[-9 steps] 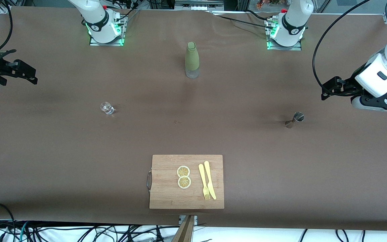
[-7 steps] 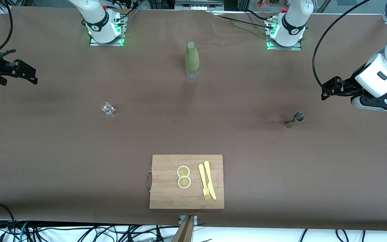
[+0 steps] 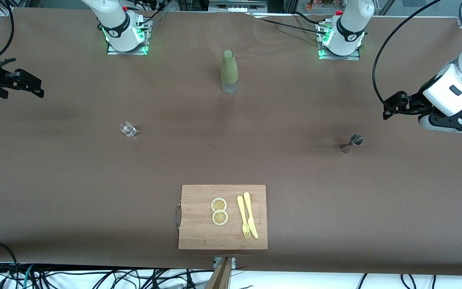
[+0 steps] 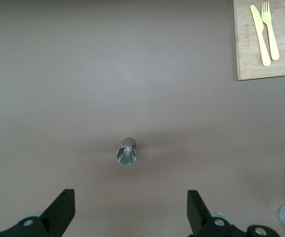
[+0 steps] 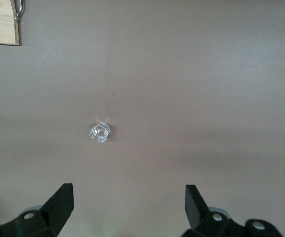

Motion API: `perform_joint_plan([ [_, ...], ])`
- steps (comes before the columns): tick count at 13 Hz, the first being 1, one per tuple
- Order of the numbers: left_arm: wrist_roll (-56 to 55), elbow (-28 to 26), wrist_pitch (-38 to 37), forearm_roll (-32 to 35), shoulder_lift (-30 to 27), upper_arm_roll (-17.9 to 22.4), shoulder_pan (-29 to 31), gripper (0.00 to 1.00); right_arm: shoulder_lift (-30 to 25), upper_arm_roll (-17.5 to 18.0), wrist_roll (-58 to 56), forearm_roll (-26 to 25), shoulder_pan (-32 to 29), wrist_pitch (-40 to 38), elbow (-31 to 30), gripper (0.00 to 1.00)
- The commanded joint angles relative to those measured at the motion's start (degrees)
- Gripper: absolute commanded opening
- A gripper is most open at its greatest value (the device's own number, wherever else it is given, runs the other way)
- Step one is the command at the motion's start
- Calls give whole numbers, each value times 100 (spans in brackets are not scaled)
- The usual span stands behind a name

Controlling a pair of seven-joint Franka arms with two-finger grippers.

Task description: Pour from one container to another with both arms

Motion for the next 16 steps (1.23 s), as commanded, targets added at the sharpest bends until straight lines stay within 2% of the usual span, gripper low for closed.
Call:
perform_joint_plan([
  [1,-60,201,-50,29,111,53,-74,100,-53,-46,87,81,54,-110,49,100],
  [7,158,183,-50,38,155,79,14,100,-53,-55,87,81,54,-110,49,100],
  [12,1204,104,-50,-41,146,237,277,100,-53,-55,87,81,54,-110,49,100],
  [14,1957,26,-76,-102,146,246,522,100,-53,-55,86,81,54,-110,49,100],
  [16,2845,-132,-85,-443,172,316,873,100,-53,-55,78,73,54,-110,49,100],
])
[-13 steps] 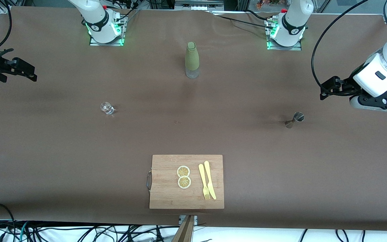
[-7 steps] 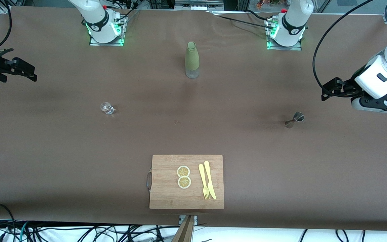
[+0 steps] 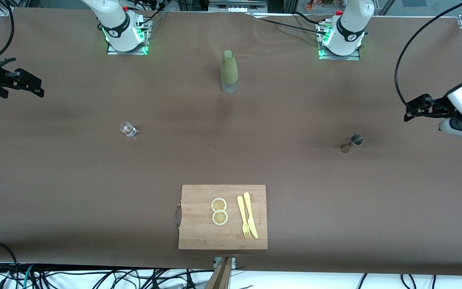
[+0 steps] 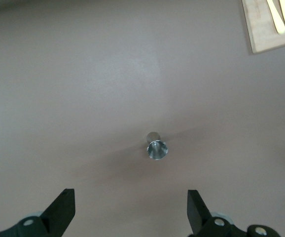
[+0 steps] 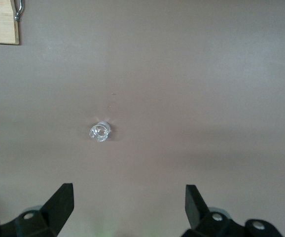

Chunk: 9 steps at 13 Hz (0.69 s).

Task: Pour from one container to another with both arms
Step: 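Reach the left gripper to the steel jigger while the right gripper reaches the glass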

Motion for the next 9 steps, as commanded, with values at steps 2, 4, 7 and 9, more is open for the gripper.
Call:
perform_joint_plan([
  [2,1783,-271,-153,-640,85,187,517,100,-52,-55,76,72,62,-95,45,100],
  [4,2619,-307,-188,-939,208,451,544,100,-52,-46,32,55,53,-86,45,100],
  [7,3893,-368,-329,-1466,445,759,614,100,-35,-46,5,11,62,-182,45,100],
  [9,4745,-543,-382,-1896,559,812,824,100,61,-20,-11,-25,89,-324,19,100],
])
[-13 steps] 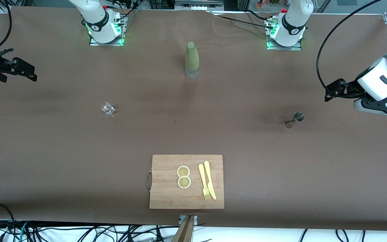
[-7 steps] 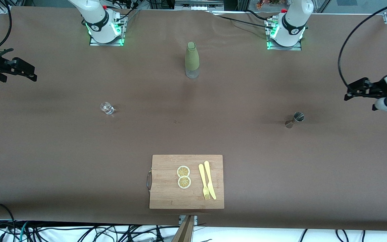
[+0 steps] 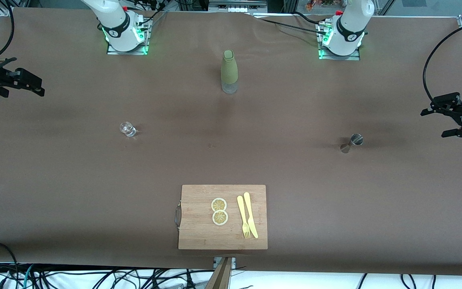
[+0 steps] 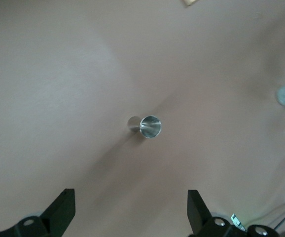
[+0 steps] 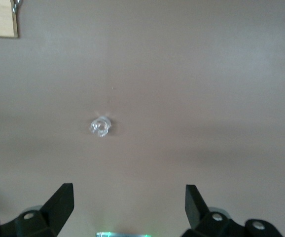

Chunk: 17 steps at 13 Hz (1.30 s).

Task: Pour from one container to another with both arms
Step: 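Reach the left gripper to the steel jigger while the right gripper reaches the glass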

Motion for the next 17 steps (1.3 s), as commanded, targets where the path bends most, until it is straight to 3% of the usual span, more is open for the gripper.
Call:
perform_joint_plan([
  [1,1219,-269,-118,-537,97,60,266,100,212,-29,-123,38,65,-166,27,100],
  [4,2380,-743,-118,-1029,185,78,477,100,292,-64,-1217,100,39,-167,-7,100],
  [8,4005,-1130,-127,-1767,580,236,548,100,565,-520,-3317,882,-137,35,1,100],
  [10,4849,-1446,-127,-2216,800,359,548,100,836,-565,-4662,1275,-355,131,-16,100],
  [11,5245,-1570,-118,-2366,905,429,557,100,916,-600,-5016,1644,-435,184,-77,100],
  [17,7724,-1949,-100,-3385,1836,719,610,100,1258,-749,-6441,2225,-480,281,-376,100],
])
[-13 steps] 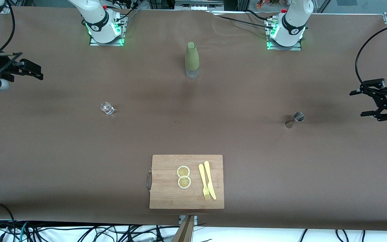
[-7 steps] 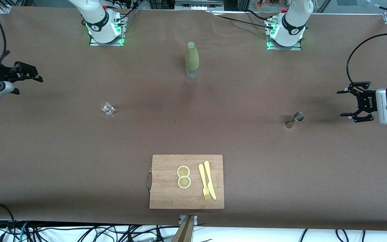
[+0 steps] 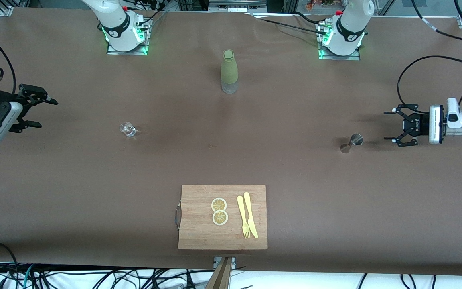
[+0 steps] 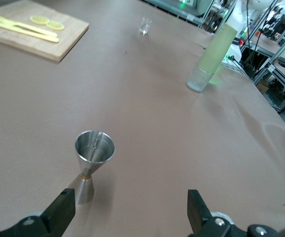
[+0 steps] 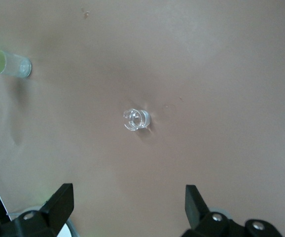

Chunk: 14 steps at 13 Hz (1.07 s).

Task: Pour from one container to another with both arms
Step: 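Reach the left gripper to the steel jigger while the right gripper reaches the glass, then close the left gripper on the jigger while the right gripper grasps the glass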

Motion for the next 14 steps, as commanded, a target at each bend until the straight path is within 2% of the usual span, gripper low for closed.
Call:
perform_joint_plan([
  [1,1024,-81,10,-615,443,121,37,100,141,-184,-867,496,-12,81,-211,100],
  [4,1657,-125,45,-1292,936,200,19,100,650,-509,-2570,1268,-55,248,-432,100],
  [9,2203,-239,54,-2040,1271,183,-200,100,1872,-519,-5751,2526,-415,160,-467,100],
  [12,2371,-230,54,-2340,1429,148,-376,100,2223,-510,-6818,2957,-512,-14,-634,100],
  [14,2476,-230,54,-2489,1482,69,-437,100,2662,-510,-7573,3404,-617,-208,-669,100],
])
